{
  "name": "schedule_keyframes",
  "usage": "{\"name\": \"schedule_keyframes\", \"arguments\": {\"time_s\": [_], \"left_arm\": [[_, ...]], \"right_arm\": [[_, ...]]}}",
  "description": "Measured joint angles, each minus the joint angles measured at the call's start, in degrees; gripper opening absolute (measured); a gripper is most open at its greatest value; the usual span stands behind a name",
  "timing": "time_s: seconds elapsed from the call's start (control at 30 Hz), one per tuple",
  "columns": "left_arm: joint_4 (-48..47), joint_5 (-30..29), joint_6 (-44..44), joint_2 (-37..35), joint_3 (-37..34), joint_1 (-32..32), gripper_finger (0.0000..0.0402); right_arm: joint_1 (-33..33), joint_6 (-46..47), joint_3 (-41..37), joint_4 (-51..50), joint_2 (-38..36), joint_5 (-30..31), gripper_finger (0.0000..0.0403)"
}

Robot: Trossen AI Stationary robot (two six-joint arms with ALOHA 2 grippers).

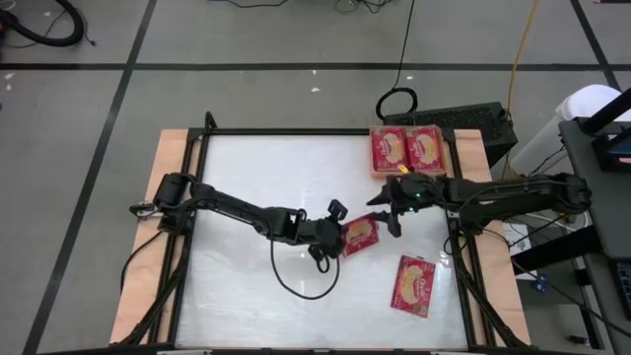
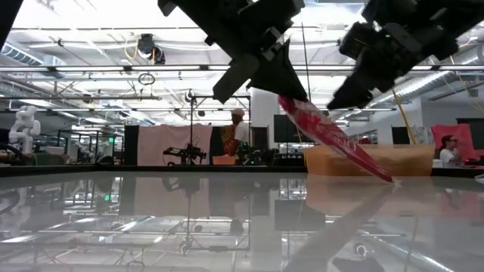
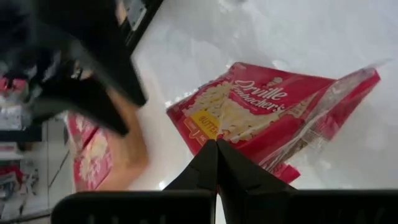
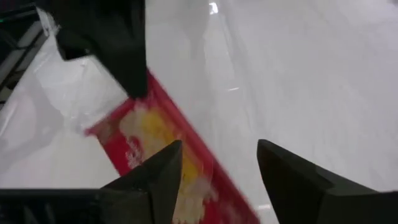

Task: Sort popcorn bags into baskets
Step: Put the red popcorn bag into the orange bin

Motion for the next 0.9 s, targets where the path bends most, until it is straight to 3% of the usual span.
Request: {"name": "schedule_keyframes", "arguments": {"time_s": [0.23,0.5,0.67,0.9], "left_arm": [[0.2,0.9,0.7,-0.2,0.0,0.1,0.0003],[0.3,2.6,-0.9,-0.2,0.0,-0.2,0.0002],[0.7,2.6,-0.8,-0.2,0.0,-0.9,0.0005],[1.9,1.3,-4.4,-0.2,0.0,-1.1,0.0010]], "right_arm": [[-1.6,-6.0,4.9,0.0,10.3,-9.5,0.0230],[-3.7,-11.8,7.3,0.2,18.4,-17.4,0.0211],[-4.5,-12.1,8.1,0.2,21.2,-24.5,0.0168],[-4.4,-13.0,8.1,0.2,22.2,-25.0,0.0051]]}}
